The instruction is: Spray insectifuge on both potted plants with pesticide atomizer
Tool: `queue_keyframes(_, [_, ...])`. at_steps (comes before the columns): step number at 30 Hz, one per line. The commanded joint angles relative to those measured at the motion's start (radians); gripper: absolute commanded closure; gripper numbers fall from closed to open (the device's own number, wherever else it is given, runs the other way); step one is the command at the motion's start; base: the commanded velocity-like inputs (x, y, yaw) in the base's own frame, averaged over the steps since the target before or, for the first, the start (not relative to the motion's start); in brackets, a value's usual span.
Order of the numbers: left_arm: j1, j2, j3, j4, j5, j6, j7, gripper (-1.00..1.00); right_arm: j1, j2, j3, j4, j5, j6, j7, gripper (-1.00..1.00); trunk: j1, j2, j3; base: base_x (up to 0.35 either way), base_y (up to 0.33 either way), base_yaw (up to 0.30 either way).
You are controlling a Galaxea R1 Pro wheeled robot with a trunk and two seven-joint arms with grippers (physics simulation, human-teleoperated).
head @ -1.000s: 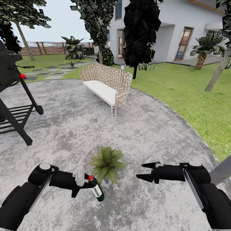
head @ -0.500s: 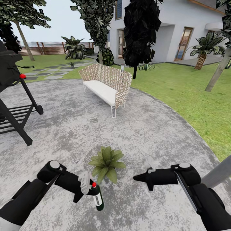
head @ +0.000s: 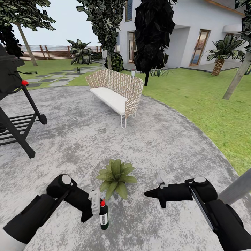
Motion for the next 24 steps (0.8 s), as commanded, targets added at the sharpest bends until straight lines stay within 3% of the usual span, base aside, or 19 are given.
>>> queue_keyframes(1, [-0.005,0.000,-0.003,-0.001,-0.014,0.011,-0.006,1.00,-0.001,0.000,0.000,-0.001,0.008,0.006,0.007,1.00,0.000,0.000,-0.001,0.000,0.000,0.000])
queue_keyframes(5, [-0.031,-0.005,-0.043,-0.001,-0.031,0.017,-0.006,1.00,-0.001,0.018,0.000,-0.002,0.013,0.009,0.002,1.00,0.000,0.000,-0.001,0.000,0.000,0.000])
queue_keyframes(7, [-0.045,-0.007,-0.062,-0.001,-0.050,0.027,-0.006,1.00,-0.001,0.037,0.000,-0.002,0.069,0.013,0.001,1.00,0.000,0.000,-0.001,0.000,0.000,0.000])
queue_keyframes(9, [-0.052,-0.010,-0.067,-0.001,-0.065,0.031,-0.006,1.00,0.000,0.075,0.000,-0.001,0.130,0.013,0.001,1.00,0.000,0.000,-0.001,0.000,0.000,0.000])
queue_keyframes(11, [-0.055,-0.026,-0.070,-0.001,-0.073,0.034,-0.006,1.00,0.000,0.111,0.000,-0.001,0.202,0.014,0.004,1.00,0.000,0.000,-0.001,0.000,0.000,0.000])
queue_keyframes(13, [-0.056,-0.047,-0.076,-0.001,-0.077,0.034,-0.006,1.00,0.000,0.128,0.000,-0.001,0.245,0.015,0.006,1.00,0.000,0.000,-0.001,0.000,0.000,0.000])
queue_keyframes(17, [-0.057,-0.084,-0.092,-0.001,-0.096,0.035,-0.006,1.00,0.000,0.138,0.000,-0.001,0.271,0.015,0.008,1.00,0.000,0.000,-0.001,0.000,0.000,0.000])
queue_keyframes(24, [-0.057,-0.138,-0.095,0.000,-0.139,0.035,-0.005,1.00,-0.001,0.140,0.000,-0.001,0.275,0.015,0.010,1.00,0.000,0.000,-0.001,0.000,0.000,0.000])
